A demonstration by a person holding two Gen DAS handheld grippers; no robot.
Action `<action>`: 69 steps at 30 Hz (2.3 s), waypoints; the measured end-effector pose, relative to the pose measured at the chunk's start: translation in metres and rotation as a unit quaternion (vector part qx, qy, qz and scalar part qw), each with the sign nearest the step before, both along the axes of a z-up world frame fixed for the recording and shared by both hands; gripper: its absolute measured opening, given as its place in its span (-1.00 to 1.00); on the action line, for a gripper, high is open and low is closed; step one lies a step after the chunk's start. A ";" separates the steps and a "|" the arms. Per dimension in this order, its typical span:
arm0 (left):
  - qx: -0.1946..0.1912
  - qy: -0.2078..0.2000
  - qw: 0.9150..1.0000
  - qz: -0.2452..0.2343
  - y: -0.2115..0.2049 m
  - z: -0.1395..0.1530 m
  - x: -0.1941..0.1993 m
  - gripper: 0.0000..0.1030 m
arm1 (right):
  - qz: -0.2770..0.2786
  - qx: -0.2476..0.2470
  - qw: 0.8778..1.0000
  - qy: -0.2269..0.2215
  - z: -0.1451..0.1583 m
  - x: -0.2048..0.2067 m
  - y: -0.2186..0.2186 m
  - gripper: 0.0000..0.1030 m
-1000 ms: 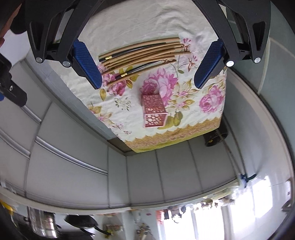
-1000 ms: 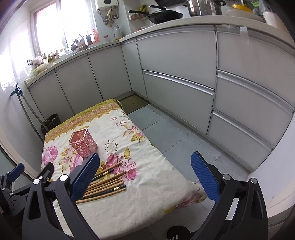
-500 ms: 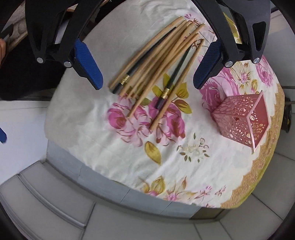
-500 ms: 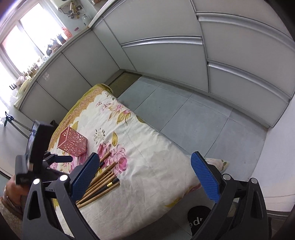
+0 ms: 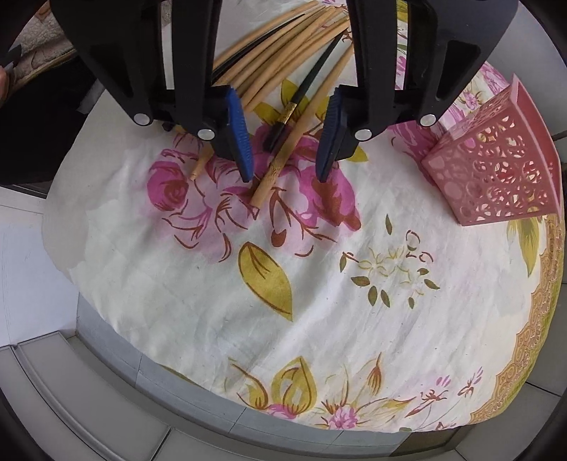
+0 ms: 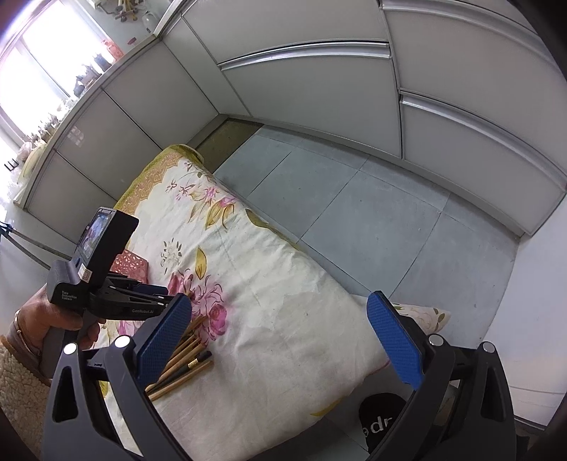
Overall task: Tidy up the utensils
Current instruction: 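Close the left gripper on one wooden stick and lift it, then grasp a black-tipped stick with the right gripper while the left gripper carries its stick toward the pink holder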
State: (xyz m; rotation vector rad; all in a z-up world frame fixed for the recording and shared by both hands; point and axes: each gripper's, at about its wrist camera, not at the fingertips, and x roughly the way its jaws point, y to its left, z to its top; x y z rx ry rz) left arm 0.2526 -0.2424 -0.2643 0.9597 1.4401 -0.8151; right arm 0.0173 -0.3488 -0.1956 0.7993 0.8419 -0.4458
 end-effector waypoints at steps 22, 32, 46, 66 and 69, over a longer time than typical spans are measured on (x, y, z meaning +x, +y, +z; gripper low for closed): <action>-0.197 -0.124 0.970 0.071 0.108 0.123 -0.003 -0.83 | 0.085 0.240 0.967 0.018 -0.032 0.088 0.039 0.81; -0.356 -0.259 0.885 0.153 0.205 0.237 -0.042 -0.88 | 0.128 0.319 0.932 0.112 -0.056 0.182 0.102 0.44; -0.469 -0.308 0.808 0.180 0.273 0.284 -0.081 -0.88 | 0.074 0.252 0.924 0.278 -0.087 0.229 0.114 -0.34; -0.476 -0.308 0.798 0.208 0.293 0.282 -0.081 -0.88 | 0.066 0.173 0.949 0.255 -0.081 0.247 0.141 -0.78; -0.479 -0.309 0.794 0.213 0.295 0.284 -0.082 -0.88 | 0.082 0.180 0.960 0.200 -0.065 0.235 0.140 -0.80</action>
